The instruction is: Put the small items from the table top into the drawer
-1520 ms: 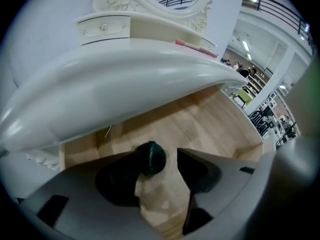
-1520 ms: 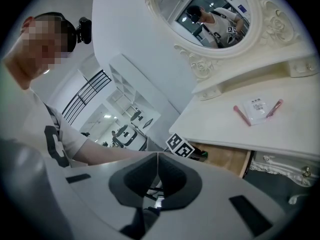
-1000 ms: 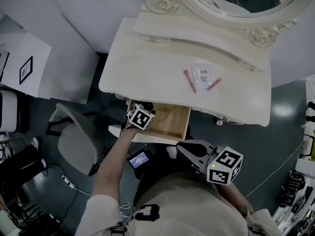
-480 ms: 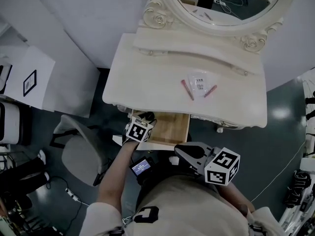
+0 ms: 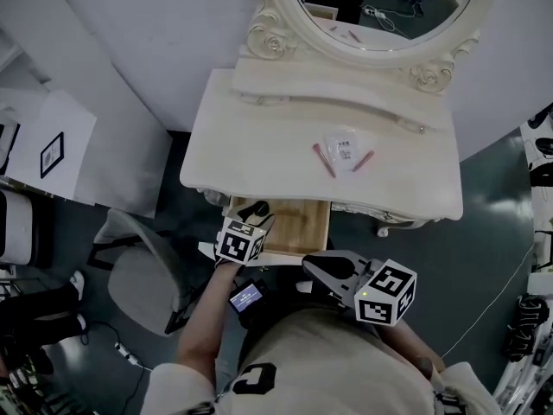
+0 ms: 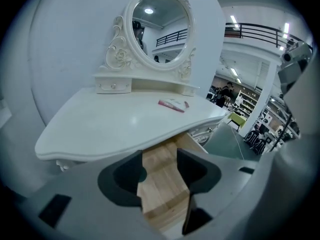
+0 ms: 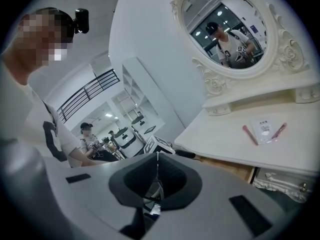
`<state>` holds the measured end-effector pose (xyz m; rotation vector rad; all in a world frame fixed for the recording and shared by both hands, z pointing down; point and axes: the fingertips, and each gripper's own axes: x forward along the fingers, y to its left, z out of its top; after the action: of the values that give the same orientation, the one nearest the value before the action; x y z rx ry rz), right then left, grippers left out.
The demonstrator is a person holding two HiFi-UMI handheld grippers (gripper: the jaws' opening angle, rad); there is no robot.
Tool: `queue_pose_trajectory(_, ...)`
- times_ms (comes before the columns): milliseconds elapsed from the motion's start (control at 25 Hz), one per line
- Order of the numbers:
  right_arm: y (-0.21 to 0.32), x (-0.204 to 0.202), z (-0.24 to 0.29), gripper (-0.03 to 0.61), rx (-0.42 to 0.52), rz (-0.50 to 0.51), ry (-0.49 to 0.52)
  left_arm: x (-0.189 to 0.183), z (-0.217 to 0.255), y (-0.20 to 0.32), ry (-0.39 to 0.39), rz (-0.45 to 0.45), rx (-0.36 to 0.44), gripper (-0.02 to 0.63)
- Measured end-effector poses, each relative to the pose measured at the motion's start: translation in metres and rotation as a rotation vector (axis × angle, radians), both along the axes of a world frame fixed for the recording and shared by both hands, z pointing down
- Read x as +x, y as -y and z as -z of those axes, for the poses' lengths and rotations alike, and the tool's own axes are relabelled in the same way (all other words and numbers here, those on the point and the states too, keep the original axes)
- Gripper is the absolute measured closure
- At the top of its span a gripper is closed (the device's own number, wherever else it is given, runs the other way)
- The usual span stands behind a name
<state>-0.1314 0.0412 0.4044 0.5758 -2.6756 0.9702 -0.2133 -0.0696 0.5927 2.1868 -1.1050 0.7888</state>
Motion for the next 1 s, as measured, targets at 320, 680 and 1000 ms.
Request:
queue_pose_trajectory(320, -0.013, 0.004, 0.001, 0.549, 0.021, -0.023, -0.028, 0.009, 0.023, -0.007, -0.086, 0.019, 0.026, 0.351)
queue_pose_trajectory(680, -0.015, 0.015, 0.005, 0.549, 0.018, -0.057, -0.011, 0.035, 0.052, -0.012, -0.138, -0.013, 0.053, 0.351)
queue_pose_trajectory(1000, -0.012, 0.028, 0.01, 0.549, 0.019, -0.035, 0.019, 0.041, 0.067, -0.013, -0.141, 0.021, 0.046, 0.351)
